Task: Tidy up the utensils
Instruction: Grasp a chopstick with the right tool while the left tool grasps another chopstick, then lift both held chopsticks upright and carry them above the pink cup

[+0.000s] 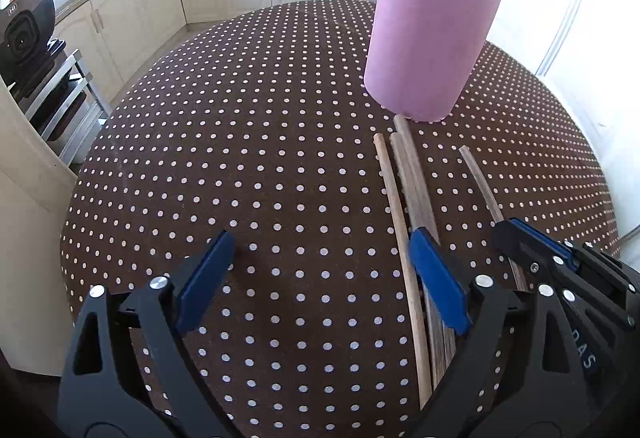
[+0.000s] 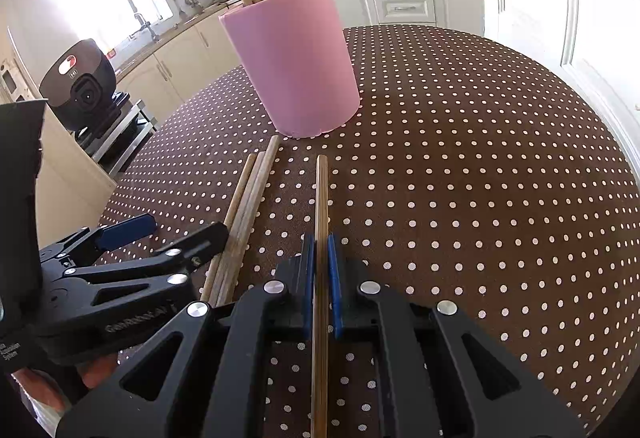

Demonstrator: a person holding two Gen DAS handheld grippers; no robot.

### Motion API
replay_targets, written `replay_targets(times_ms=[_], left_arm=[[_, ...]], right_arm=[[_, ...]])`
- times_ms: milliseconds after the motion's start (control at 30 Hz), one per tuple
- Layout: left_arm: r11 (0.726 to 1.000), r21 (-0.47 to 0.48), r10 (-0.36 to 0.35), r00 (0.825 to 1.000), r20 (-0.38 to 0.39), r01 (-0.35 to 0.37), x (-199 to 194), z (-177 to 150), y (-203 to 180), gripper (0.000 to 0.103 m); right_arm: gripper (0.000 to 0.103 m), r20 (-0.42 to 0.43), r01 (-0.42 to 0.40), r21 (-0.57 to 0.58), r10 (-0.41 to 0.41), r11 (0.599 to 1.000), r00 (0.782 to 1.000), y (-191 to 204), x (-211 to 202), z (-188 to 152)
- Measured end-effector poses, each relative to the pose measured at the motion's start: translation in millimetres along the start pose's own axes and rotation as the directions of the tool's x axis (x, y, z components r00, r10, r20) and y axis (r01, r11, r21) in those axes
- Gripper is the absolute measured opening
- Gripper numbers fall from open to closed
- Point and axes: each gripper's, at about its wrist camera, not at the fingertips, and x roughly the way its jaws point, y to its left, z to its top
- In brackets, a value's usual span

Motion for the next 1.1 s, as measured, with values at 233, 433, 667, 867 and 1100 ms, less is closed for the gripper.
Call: replay_targets(times_ms=[233, 433, 667, 867, 1100], left_arm=[[0.999, 0.009, 0.044, 0.999, 0.01, -0.045, -0.8, -4.6, -6.1, 0.085], [0.993, 0.117, -0.025, 0.996, 0.083, 0.015, -11.6, -14.1, -15.6, 0.019], [0.987, 0.113, -0.122, 0.991, 0.051, 0.116, -17.1, -14.8, 2.7, 0.006], [0.987, 0.114, -0.122, 0.991, 0.048, 0.116, -16.3, -18.4, 24.2, 0.007], [0.987, 0.144, -0.081, 0.995, 0.063, 0.071, -12.8, -15.1, 11.2, 0.016]], right_arm=[[0.006, 0.008, -0.011, 0.034, 0.011, 0.999, 1.0, -11.9, -4.2, -1.2], [0.006, 0.008, 0.001, 0.032, -0.002, 0.999, 1.0, -14.0, -5.5, -0.6], [0.006, 0.024, 0.045, 0.068, -0.046, 0.997, 0.999, -17.2, -10.4, -2.5], [0.006, 0.014, 0.078, 0.029, -0.079, 0.997, 0.997, -14.9, -12.7, -4.0], [0.007, 0.009, 0.127, -0.018, -0.126, 0.992, 0.992, -7.4, -4.9, 2.0]])
